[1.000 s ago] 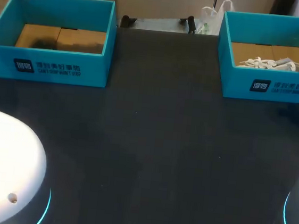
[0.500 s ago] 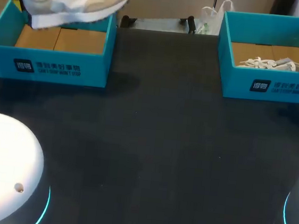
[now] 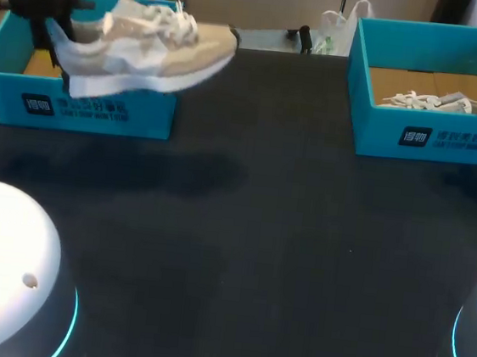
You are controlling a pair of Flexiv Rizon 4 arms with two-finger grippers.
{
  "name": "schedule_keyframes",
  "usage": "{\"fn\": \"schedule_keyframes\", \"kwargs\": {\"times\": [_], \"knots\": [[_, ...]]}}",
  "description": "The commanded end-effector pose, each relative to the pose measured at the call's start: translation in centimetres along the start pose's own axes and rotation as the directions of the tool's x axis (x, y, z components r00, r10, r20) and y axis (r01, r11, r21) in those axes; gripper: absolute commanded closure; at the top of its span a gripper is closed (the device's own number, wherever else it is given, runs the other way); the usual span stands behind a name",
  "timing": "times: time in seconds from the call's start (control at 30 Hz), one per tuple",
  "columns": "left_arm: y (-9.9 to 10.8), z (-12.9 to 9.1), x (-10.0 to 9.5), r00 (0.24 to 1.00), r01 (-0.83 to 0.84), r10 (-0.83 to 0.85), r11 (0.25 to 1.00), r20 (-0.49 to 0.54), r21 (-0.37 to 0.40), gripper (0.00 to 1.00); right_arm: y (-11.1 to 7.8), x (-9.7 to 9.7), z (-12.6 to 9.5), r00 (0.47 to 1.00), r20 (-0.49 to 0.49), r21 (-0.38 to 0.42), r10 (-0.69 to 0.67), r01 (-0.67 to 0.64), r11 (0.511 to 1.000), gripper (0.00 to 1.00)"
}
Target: Take the shoe out of the shoebox, open the shoe tongue, remove and reinsert the insole, then place the shoe into the shoebox
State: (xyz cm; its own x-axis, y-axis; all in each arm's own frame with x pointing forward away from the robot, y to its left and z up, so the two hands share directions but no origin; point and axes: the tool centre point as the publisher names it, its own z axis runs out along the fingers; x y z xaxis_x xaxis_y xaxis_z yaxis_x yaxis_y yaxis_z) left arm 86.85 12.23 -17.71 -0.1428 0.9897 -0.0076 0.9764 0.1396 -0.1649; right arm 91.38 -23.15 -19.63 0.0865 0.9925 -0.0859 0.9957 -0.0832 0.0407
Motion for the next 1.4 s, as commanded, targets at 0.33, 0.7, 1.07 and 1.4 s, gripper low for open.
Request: {"fn": "schedule_keyframes", "kwargs": {"times": [0.33, 0.7, 1.07, 1.4], "knots": [[-1.8, 1.8, -1.5, 1.000, -0.012, 0.011, 0.919, -0.004, -0.393, 1.00, -0.1, 0.0, 0.0, 1.000, 0.001, -0.002, 0.001, -0.001, 1.000, 0.00], [-6.3, 6.7, -5.5, 0.989, -0.150, 0.146, 0.921, -0.038, -0.358, 1.00, -0.1, 0.0, 0.0, 1.000, 0.001, -0.002, 0.001, -0.001, 1.000, 0.00], [-12.6, 11.7, -12.8, 0.949, -0.311, 0.313, 0.911, -0.034, -0.271, 1.00, -0.1, 0.0, 0.0, 1.000, 0.001, -0.002, 0.001, -0.001, 1.000, 0.00], [-12.6, 11.7, -12.8, 0.949, -0.311, 0.313, 0.911, -0.034, -0.271, 1.00, -0.1, 0.0, 0.0, 1.000, 0.001, -0.002, 0.001, -0.001, 1.000, 0.00]]}}
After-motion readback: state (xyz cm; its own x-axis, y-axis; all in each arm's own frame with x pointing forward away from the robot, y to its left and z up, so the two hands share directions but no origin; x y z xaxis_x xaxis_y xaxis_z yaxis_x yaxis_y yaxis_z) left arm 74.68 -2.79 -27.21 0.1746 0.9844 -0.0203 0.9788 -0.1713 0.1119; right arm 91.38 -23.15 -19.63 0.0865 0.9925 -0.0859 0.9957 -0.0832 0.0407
